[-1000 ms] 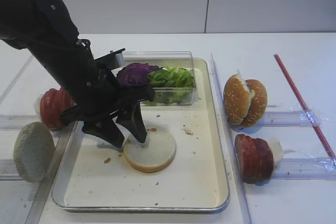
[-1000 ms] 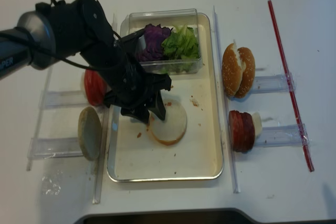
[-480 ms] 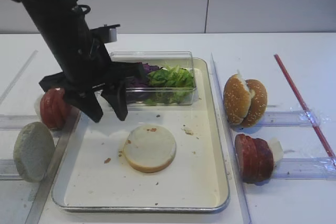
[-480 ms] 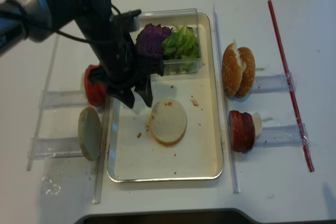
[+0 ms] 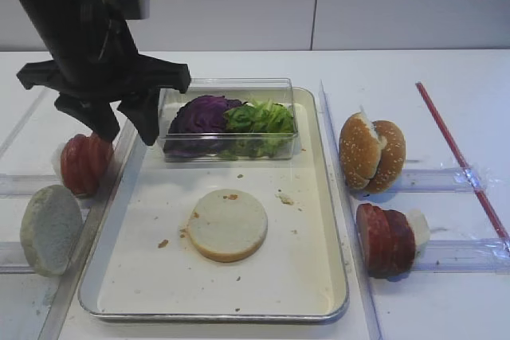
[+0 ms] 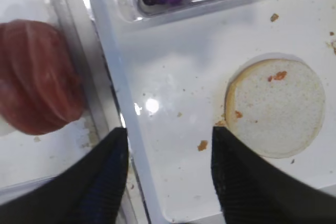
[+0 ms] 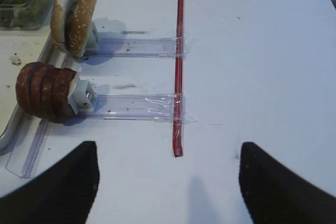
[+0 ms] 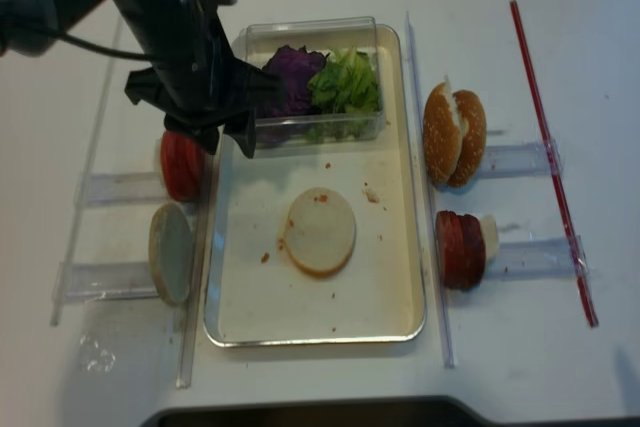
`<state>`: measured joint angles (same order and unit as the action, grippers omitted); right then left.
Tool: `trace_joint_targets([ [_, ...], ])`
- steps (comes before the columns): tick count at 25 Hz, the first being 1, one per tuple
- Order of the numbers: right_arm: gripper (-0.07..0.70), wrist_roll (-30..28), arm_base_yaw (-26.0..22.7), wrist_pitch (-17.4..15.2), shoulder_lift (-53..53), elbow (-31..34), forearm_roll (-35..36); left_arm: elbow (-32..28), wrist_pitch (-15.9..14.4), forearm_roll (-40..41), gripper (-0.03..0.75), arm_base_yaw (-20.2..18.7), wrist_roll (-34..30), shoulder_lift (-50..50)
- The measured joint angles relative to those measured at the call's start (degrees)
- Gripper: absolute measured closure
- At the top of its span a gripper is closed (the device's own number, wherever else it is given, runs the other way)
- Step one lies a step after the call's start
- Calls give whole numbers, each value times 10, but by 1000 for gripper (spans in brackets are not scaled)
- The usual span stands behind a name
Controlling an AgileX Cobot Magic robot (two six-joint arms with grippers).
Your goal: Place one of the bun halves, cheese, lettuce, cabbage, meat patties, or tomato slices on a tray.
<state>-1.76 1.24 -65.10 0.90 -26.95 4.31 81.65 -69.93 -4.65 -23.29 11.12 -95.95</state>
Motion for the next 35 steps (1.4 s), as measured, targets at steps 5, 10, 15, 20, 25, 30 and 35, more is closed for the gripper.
trace_joint_targets([
  [5,76,0,0,0,0,0,0,-6,-3,47,369,6,2,48],
  [10,76,0,0,0,0,0,0,-56,-5,56,369,80,3,111],
  [15,76,0,0,0,0,0,0,-94,-7,63,369,143,-11,160],
  [20,76,0,0,0,0,0,0,-111,-11,69,369,166,-29,203],
  [25,76,0,0,0,0,0,0,-126,-11,69,369,166,-30,260],
  [30,76,0,0,0,0,0,0,-195,-12,69,369,166,-30,375],
  [35,76,0,0,0,0,0,0,-280,-18,69,369,166,-37,513],
])
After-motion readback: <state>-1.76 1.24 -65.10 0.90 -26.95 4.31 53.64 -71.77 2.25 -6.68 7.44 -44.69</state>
